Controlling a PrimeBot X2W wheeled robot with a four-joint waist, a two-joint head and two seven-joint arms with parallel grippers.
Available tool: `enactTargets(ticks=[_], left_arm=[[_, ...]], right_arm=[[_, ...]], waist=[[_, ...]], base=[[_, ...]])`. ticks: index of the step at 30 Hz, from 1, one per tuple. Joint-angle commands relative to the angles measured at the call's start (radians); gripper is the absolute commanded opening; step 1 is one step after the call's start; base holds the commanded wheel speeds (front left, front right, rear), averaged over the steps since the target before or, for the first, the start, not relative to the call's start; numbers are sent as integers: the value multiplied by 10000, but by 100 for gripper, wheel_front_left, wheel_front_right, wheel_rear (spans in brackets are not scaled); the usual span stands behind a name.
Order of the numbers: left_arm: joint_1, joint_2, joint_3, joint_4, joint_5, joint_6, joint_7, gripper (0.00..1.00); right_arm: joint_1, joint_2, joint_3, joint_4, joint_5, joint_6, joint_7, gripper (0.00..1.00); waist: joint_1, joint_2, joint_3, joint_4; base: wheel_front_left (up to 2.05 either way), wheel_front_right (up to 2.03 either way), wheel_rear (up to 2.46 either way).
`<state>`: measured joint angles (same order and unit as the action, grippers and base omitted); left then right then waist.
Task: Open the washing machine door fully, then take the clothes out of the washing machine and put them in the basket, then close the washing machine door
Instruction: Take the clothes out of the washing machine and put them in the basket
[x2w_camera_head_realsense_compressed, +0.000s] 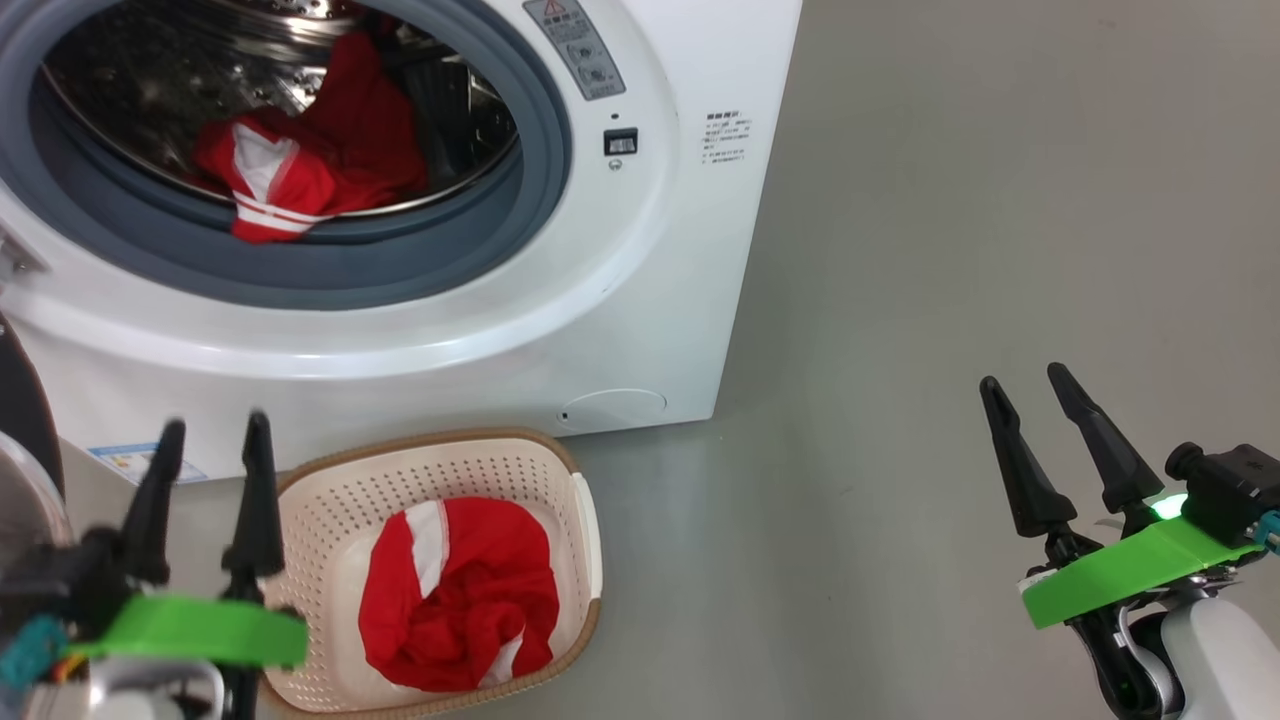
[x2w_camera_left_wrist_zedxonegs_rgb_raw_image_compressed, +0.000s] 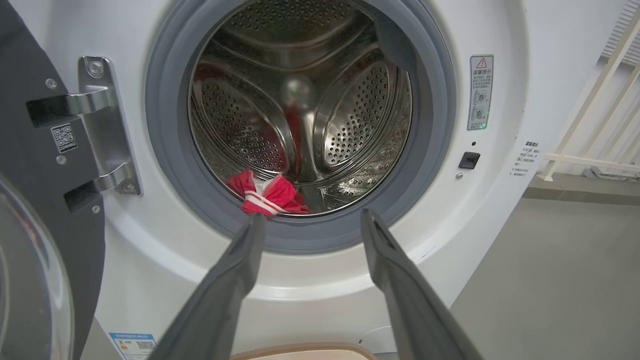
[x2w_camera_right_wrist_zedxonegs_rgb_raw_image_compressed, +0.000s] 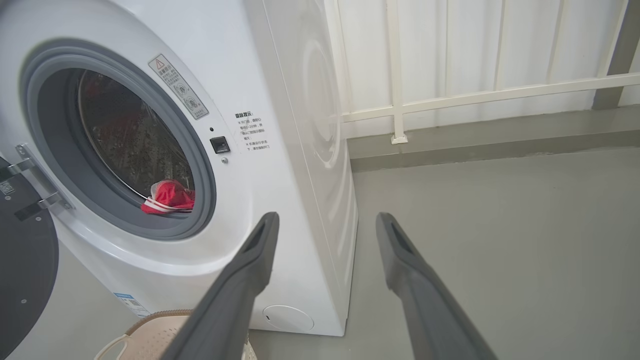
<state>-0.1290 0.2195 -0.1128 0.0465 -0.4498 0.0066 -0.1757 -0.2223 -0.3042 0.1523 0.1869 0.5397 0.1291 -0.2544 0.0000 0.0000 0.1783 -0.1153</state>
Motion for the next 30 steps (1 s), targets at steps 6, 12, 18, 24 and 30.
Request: enactTargets(ticks=[6,12,18,24,30], left_arm=[[-1704,338,98,746,199,-208,148,100],[-3031,407,-94,2066,299,-403,184,100],[-4697,450,-270,3904,383,-574,235,100],[-6263,574,-369,5639,562,-589,189,100],[-7653,680,-469,7283,740,-510,103,100]], right_arm=[[-92,-53,276,-319,-81,16,-74,100],[-260,24,315,-338,-38,16,-74,100],[-510,126,334,-410,-23,16,-74,100],[-799,296,402,-480,-22,16,-74,100],[-987,491,442,-476,-10,16,-74,100]], waist=[[0,0,337,-138],[0,0,764,-353],[0,0,1393,-618],[0,0,1961,-902],[0,0,2380,-1211]], base=[[0,0,0],[0,0,0],[0,0,0],[0,0,0],[0,0,0]])
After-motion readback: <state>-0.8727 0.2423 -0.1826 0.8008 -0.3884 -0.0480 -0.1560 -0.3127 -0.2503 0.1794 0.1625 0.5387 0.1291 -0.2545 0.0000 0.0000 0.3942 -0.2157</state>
